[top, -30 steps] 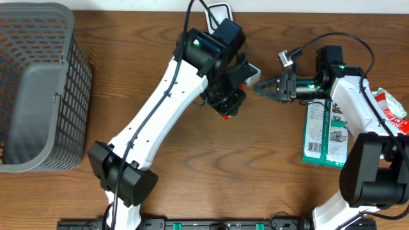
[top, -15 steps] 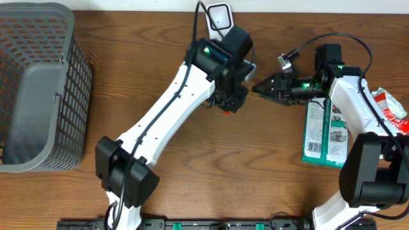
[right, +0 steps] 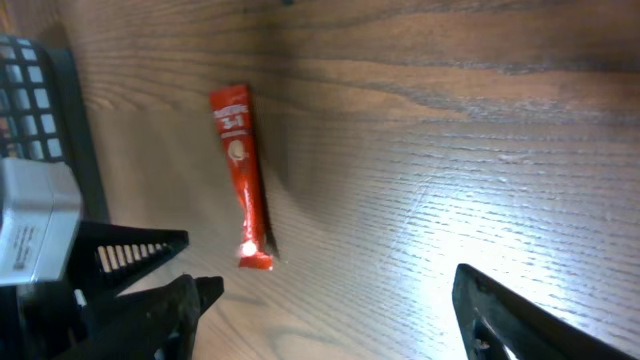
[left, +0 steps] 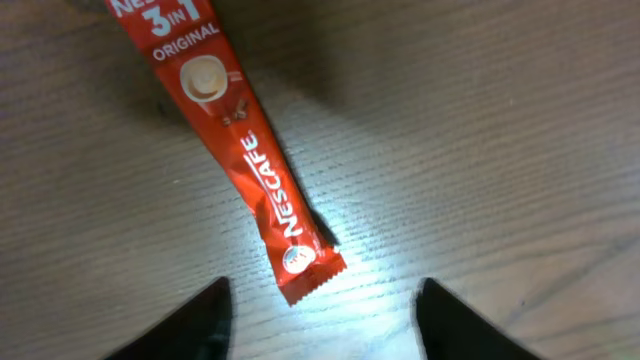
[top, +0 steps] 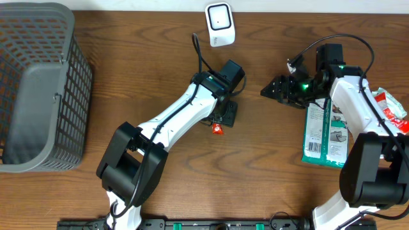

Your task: Scan the item barcode

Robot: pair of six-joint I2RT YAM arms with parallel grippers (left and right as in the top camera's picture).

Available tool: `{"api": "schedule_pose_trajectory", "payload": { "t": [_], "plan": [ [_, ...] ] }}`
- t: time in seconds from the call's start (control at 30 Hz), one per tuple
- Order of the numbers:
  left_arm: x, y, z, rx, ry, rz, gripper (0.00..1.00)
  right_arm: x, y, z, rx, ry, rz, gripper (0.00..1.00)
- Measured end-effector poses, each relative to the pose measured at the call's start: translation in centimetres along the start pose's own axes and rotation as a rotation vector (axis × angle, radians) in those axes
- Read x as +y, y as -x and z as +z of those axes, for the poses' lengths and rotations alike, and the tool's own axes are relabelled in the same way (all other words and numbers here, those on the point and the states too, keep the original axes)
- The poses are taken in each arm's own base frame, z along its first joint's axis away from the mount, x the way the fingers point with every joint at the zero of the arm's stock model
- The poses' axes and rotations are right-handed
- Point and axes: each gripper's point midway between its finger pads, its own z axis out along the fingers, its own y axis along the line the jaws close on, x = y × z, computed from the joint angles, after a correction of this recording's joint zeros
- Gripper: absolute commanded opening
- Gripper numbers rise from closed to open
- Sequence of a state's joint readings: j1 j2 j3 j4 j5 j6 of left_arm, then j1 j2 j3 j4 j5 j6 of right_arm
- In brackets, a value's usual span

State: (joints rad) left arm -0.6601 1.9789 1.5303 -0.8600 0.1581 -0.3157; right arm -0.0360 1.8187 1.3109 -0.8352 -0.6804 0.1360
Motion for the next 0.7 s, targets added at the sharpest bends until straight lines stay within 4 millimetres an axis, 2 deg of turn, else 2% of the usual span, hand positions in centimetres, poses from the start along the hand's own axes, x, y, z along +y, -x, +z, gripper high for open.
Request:
{"api": "schedule_pose_trajectory", "payload": {
  "t": [0.1, 0.13, 0.2, 0.23, 0.27, 0.3, 0.37, 0.53, 0.63, 0.7],
  "plan": [
    [0.0, 0.1, 0.0, -0.006, 0.003, -0.004, 0.69, 0.0, 0.0, 0.1, -0.001, -0.010, 0.000, 0.85],
    [0.1, 0.1, 0.0, -0.007, 0.006, -0.002, 0.64, 0.0, 0.0, 0.2, 0.000, -0.015, -0.004, 0.84],
    [0.1, 0.2, 0.0, -0.007, 0.005, 0.004, 0.19, 0.1, 0.0, 0.4, 0.000, -0.023, -0.016, 0.76],
    [0.2, 0.3, -0.1, -0.011, 0.009, 0.005, 0.08, 0.2, 0.0, 0.5, 0.001, -0.025, -0.020, 0.67],
    [0.6, 0.6, -0.2, -0.021, 0.023, 0.003, 0.07, 0.5, -0.1, 0.7, 0.004, -0.028, -0.029, 0.59],
    [0.9, 0.9, -0.3, -0.032, 0.033, -0.001, 0.07, 0.8, -0.3, 1.1, 0.010, -0.030, -0.038, 0.43],
    [2.1, 1.9, -0.8, -0.069, 0.054, -0.015, 0.07, 1.9, -0.7, 1.9, 0.026, -0.030, -0.074, 0.03],
    [5.8, 3.9, -1.6, -0.111, 0.066, -0.107, 0.07, 4.4, -2.1, 3.7, 0.071, -0.020, -0.112, 0.01],
    [6.6, 4.9, -1.8, -0.137, 0.028, -0.140, 0.08, 6.0, -2.7, 4.9, 0.081, -0.006, -0.142, 0.01],
    [6.2, 5.6, -1.9, -0.161, -0.001, -0.139, 0.08, 7.1, -2.9, 6.1, 0.069, 0.012, -0.163, 0.01]
  ]
}}
